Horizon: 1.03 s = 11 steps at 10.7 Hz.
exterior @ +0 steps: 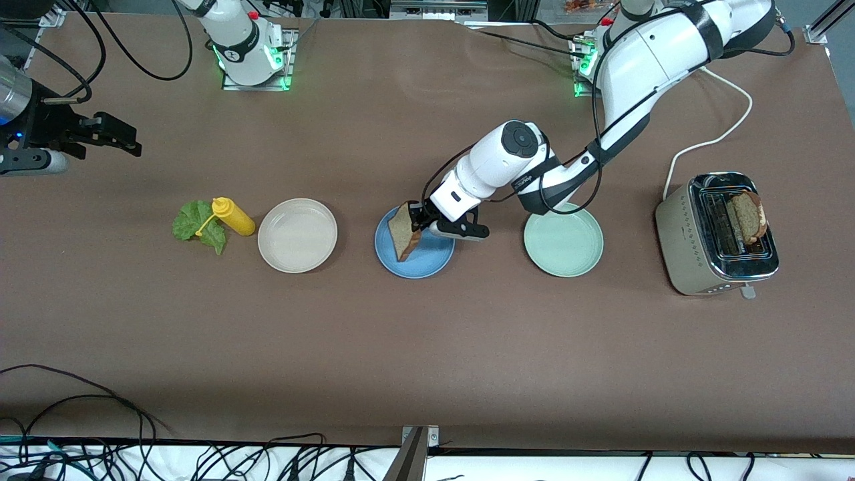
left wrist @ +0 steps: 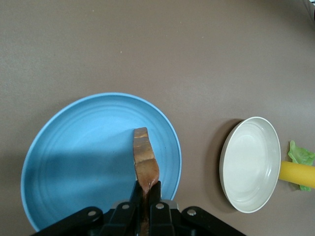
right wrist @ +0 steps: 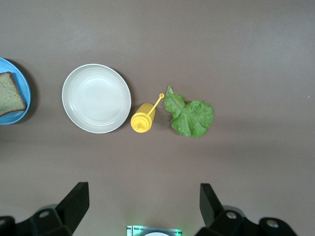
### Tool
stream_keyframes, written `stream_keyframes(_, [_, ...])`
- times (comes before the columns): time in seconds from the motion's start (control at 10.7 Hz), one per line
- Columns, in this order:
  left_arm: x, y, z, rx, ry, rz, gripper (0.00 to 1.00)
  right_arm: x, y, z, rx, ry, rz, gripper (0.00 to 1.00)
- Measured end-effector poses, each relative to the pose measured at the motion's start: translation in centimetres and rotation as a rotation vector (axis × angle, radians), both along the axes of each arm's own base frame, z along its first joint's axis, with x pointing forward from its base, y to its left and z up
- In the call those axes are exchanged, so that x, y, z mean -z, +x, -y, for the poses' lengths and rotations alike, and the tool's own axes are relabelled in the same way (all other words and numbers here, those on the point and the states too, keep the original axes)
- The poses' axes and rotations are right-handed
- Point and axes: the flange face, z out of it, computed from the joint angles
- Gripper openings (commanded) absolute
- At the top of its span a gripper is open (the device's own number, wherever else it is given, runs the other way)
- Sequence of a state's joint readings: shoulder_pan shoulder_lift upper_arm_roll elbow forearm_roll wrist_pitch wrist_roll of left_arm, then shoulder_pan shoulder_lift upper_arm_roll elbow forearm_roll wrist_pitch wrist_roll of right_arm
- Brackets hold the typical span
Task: Make sandwich in blue plate with both arms
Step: 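Release the bread and withdraw the left gripper toward the toaster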
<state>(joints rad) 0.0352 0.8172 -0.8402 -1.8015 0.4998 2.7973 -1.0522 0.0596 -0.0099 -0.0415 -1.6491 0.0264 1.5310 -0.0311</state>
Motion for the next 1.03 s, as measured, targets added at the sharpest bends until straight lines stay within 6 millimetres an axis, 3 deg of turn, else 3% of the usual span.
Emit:
stream_keyframes(0.09, [0.2, 0.0, 0.0, -0.002, -0.003, -0.004, 0.6, 0.0, 0.0, 0.0, 0.0, 0.0, 0.0, 1.0])
stream_keyframes(0.37, [-0.7, 1.0, -0.1, -0.02, -0.021, 0.011, 0.93, 0.0, 0.0, 0.0, 0.0, 0.0, 0.0, 1.0])
stream_keyframes(0.56, [-0.8, 1.3, -0.1, -0.022, -0.011, 0.009, 1.0, 0.0, 0.0, 0.0, 0.0, 0.0, 0.0, 1.0])
stream_keyframes(1.03, [-2.9, 0.5, -0.4, 0.024, 0.171, -0.018, 1.0, 0.0, 0.0, 0.0, 0.0, 0.0, -0.001, 1.0])
